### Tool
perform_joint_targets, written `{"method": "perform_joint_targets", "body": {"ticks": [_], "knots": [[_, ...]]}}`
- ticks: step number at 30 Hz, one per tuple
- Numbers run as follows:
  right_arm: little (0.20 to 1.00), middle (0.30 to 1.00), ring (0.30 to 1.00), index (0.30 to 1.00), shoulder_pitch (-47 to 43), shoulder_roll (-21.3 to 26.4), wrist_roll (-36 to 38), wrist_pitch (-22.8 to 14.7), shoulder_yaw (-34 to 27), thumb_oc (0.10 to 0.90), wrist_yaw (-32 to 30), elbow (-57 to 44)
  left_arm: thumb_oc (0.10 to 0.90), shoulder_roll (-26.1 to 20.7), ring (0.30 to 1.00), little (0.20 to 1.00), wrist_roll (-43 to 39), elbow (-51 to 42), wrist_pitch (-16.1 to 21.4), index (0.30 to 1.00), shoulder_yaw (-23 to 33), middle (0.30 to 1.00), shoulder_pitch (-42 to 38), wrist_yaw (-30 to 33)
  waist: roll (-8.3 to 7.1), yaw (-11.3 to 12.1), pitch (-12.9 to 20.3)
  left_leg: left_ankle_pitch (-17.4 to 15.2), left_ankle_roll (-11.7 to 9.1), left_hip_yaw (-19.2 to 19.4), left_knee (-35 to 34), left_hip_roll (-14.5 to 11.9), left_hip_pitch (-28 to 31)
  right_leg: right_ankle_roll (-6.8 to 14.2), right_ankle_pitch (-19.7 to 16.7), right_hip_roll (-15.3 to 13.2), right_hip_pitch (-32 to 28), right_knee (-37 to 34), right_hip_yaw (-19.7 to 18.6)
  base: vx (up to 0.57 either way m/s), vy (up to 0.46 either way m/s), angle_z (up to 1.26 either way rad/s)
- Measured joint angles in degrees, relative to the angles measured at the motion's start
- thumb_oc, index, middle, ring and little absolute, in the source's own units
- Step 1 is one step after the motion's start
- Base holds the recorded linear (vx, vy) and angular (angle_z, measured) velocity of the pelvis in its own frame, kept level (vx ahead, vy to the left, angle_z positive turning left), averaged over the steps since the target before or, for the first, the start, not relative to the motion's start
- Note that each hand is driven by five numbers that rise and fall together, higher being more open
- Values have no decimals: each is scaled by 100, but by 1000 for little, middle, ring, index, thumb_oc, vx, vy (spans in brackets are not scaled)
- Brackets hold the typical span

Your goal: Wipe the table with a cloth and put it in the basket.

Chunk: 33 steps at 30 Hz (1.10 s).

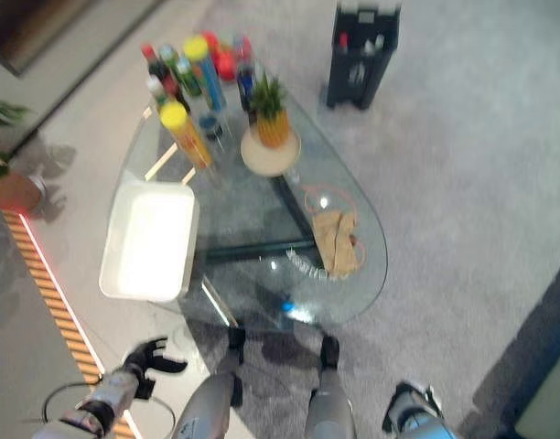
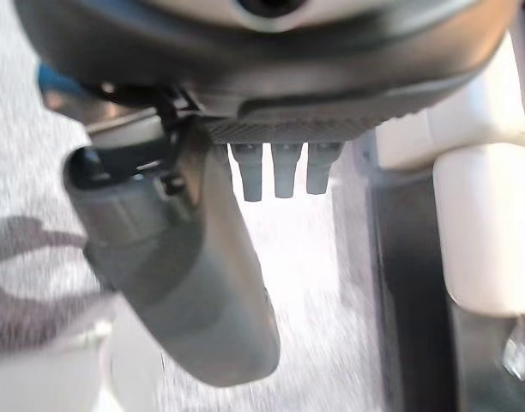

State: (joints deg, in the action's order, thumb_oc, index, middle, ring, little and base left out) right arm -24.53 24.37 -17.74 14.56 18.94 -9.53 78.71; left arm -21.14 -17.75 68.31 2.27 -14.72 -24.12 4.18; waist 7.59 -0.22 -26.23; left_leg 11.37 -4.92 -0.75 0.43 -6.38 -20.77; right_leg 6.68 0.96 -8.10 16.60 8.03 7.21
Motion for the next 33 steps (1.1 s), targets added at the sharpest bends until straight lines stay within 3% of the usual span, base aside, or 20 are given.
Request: {"method": "perform_joint_targets", "body": {"ticks": [3,6,10,12,16,26,33], "knots": [[900,900,900,900,-330,27,260,-44,-116,800,-395,-66,800,-260,900,900,-624,-269,170,900,113,900,-293,1,-117,35,-205,-48,-5,-136,352,150,-467,-72,602,-204,868,1291,-46,-110,-89,25],[900,900,900,900,-520,29,597,-86,-240,800,-735,-295,800,-423,900,900,-989,-435,197,900,349,900,-338,14,-253,146,-296,-134,-70,-161,828,187,-982,-182,902,-241,1599,2251,-196,-85,-99,7],[900,900,900,900,-723,43,921,-229,-477,800,-1160,-523,800,-453,900,900,-1311,-342,142,900,496,900,-258,29,-314,163,-354,-339,-138,-326,1399,108,-1542,-476,1210,-174,2250,3072,-157,-43,-54,7],[900,900,900,900,-799,108,949,-292,-536,800,-1299,-542,800,-448,900,900,-1325,-356,142,900,493,900,-207,25,-348,161,-376,-548,-26,-378,1809,69,-1831,-525,1312,-128,2481,3342,-150,-23,-39,-3],[900,900,900,900,-877,336,1131,-396,-633,800,-1411,-545,800,-444,900,900,-1326,-356,79,900,495,900,-277,25,-361,123,-444,-679,-16,-455,2259,61,-2252,-540,1339,-83,2824,3629,-176,-4,-13,-6],[900,900,900,900,-909,420,1579,-827,-741,800,-1445,-495,800,-459,900,900,-1349,-377,86,900,666,900,-431,-15,-401,129,-469,-689,-32,-453,2366,47,-2397,-588,1308,-18,3006,3679,-279,6,-1,-3],[900,900,900,900,-1207,553,3154,-1535,-1432,800,-1869,-520,800,-582,900,900,-1522,-325,77,900,663,900,-477,-126,-401,138,-469,-687,-36,-453,2393,65,-2414,-583,1307,-33,3003,3681,-275,17,17,1]]}}
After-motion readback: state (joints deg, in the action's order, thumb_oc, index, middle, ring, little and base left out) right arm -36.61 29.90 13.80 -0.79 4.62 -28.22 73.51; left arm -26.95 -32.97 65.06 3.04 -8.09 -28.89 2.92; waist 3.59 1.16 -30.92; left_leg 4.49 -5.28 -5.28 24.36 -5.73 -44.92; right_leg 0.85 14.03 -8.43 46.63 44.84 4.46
